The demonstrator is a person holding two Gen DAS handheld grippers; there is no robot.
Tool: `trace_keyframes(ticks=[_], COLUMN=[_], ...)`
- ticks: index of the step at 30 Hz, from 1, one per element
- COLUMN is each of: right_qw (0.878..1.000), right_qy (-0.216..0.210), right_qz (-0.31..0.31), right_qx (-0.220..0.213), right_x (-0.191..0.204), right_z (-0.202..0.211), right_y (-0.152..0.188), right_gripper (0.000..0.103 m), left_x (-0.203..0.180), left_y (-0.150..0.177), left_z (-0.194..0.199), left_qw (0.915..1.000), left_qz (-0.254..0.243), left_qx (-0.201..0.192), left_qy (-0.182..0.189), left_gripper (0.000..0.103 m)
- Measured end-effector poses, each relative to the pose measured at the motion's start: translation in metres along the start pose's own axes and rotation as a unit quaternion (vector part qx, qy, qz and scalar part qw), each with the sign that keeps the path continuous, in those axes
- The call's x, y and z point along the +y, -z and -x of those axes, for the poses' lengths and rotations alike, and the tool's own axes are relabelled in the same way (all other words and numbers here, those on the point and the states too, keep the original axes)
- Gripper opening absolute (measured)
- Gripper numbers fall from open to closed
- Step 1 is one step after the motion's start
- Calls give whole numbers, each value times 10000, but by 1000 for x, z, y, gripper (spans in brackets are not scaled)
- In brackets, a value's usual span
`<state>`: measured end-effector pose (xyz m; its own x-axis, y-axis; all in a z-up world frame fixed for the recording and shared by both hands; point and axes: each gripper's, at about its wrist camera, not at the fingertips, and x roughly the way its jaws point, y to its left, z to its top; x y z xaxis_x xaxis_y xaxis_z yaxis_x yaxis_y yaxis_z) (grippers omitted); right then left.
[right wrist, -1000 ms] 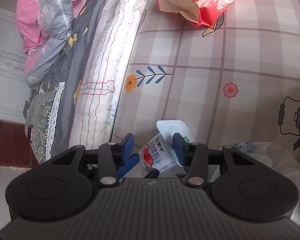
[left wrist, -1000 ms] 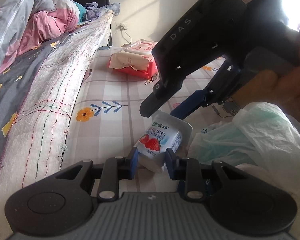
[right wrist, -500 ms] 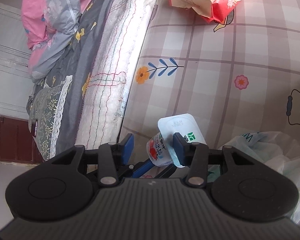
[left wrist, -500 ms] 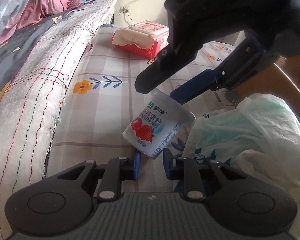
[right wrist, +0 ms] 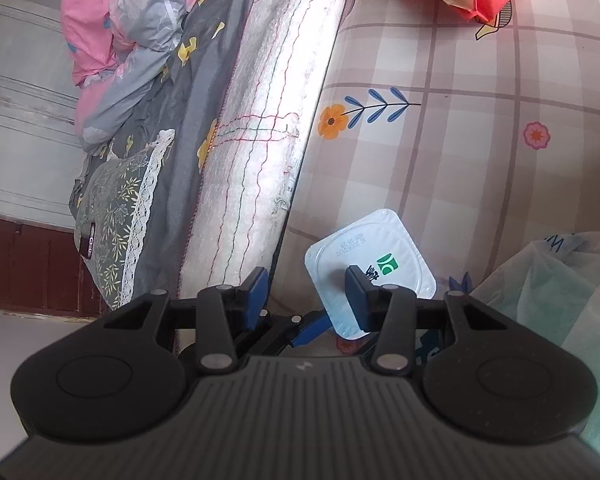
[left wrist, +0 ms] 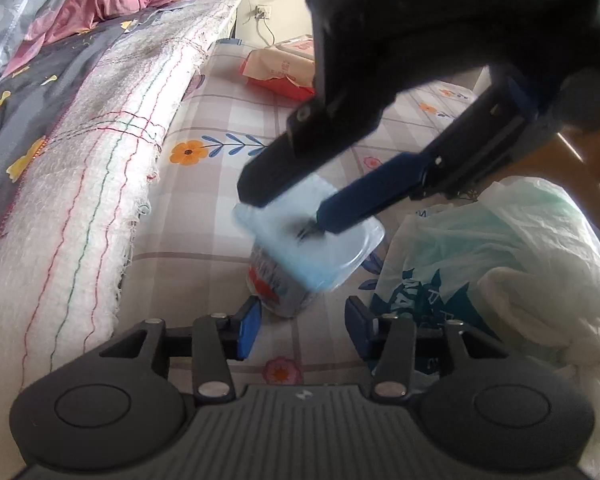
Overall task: Organize soft objects
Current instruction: 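Close the right gripper on the yogurt cup's rim and lift it, then carry the yogurt cup with the right gripper into the cardboard box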
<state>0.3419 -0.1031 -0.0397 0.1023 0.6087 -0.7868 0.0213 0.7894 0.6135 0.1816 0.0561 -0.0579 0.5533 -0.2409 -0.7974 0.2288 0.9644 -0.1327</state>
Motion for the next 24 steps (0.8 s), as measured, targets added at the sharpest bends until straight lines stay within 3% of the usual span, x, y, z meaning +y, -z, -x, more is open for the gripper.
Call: trace_keyframes(ticks=[4, 11, 14, 18, 24], right_qw=[9998, 9978, 9983, 9993, 9997], right_qy=[-161, 90, 233, 36, -22], right_qz=[-53, 71, -105, -316, -85], right_qx=[53, -649, -521, -219, -248], right_x=[0, -7, -22, -33, -25], right_z=[-5, 20, 8, -17, -18], right_y=[8, -7, -14, -12, -9], right_gripper=[42, 42, 42, 32, 22], left_x=[2, 3, 7, 4, 3], left_y=[3, 1, -4, -7, -11], left_z=[11, 9, 6, 2, 1], left_qw=[9995, 9988, 9987, 9984, 9981], left_qz=[-102, -71, 22, -5, 10], left_qx=[-279, -477, -515, -569, -596], left_qy=[-84, -112, -13, -12, -125], left_gripper=[57, 57, 57, 57, 58])
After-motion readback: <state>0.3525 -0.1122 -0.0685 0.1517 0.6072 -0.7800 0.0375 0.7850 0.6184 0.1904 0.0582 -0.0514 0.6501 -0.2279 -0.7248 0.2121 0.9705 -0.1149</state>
